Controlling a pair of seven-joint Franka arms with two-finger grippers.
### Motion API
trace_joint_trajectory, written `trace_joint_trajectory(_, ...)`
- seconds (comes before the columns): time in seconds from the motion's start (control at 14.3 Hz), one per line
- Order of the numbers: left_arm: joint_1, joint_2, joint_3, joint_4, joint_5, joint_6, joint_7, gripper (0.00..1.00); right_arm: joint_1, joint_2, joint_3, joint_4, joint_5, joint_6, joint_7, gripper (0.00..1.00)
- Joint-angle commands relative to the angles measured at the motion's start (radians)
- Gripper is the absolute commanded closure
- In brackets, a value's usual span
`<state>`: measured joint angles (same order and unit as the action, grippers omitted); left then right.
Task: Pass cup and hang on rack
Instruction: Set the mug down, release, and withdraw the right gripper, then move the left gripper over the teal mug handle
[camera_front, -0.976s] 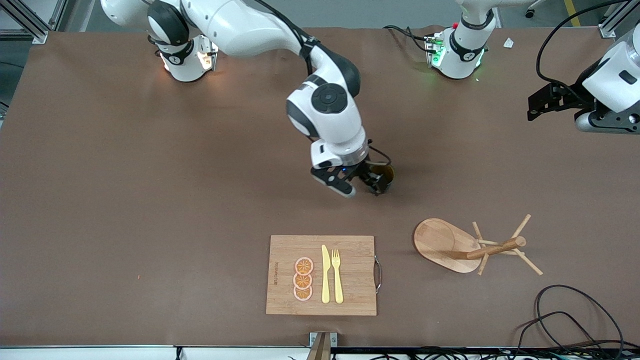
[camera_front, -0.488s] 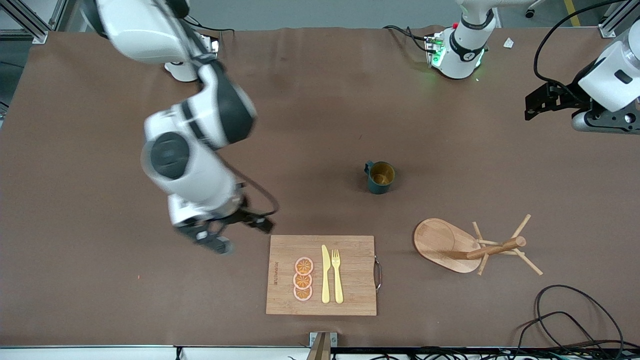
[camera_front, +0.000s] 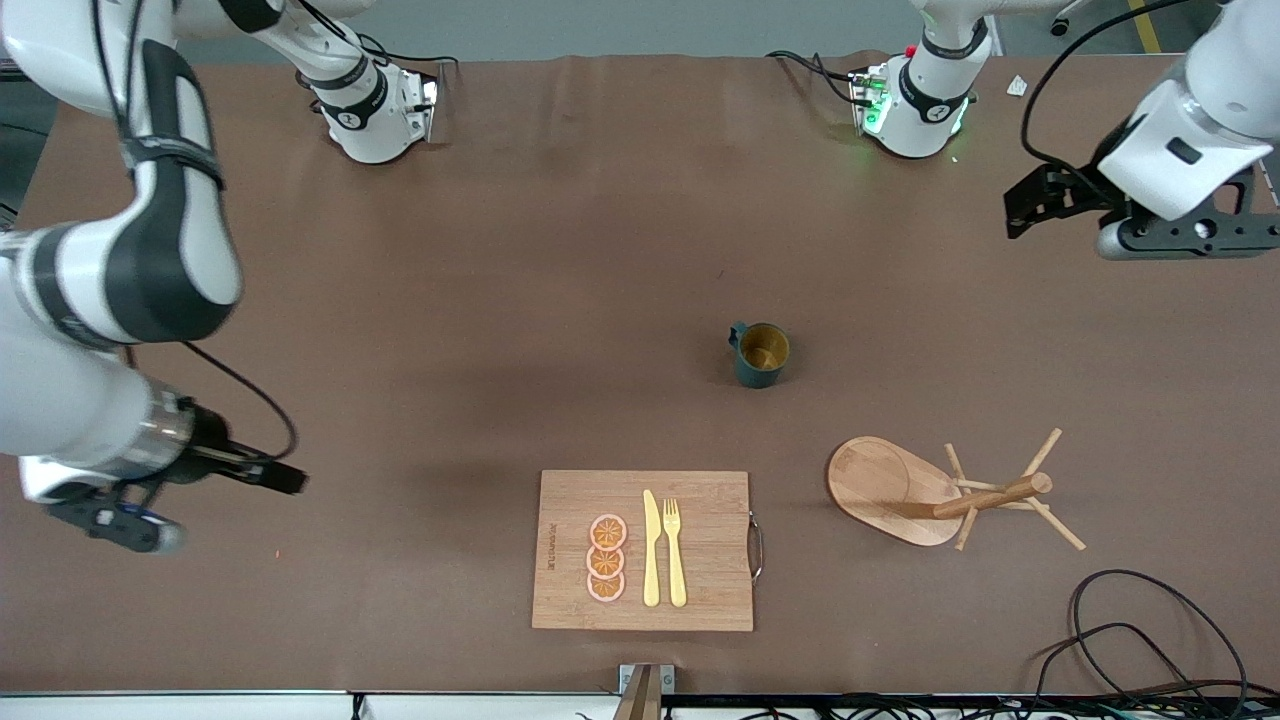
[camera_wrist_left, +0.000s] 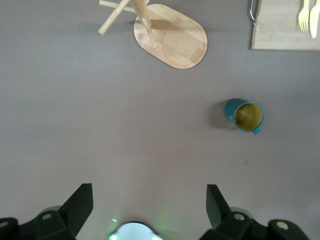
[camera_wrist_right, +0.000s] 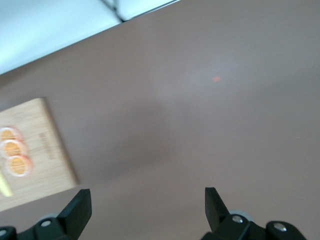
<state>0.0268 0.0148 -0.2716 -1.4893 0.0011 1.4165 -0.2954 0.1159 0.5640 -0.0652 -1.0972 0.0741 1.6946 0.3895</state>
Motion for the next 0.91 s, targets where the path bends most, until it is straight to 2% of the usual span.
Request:
trace_joint_trajectory(0.0,-0.002,0.019,-0.082,0.02,-0.001,0.001,-0.21,0.0,-0.056,-0.168,0.024,-0.2,-0.039,0.019,-0.096,0.0)
trace_joint_trajectory(0.28,-0.046,0.111,-0.213,0.066,0.048,0.059,-0.497,0.0,-0.142,-0.312,0.024,-0.315,-0.04,0.026,-0.285,0.0)
trace_joint_trajectory(0.63,-0.269,0.212,-0.216,0.098,0.186,0.099,-0.847,0.0,-0.16,-0.522,0.024,-0.493,-0.076,0.046,-0.327,0.0)
trace_joint_trajectory(0.84,-0.41,0.31,-0.215,0.136,0.322,0.104,-1.023,0.0,-0.157,-0.579,0.028,-0.515,-0.122,0.031,-0.33,0.0)
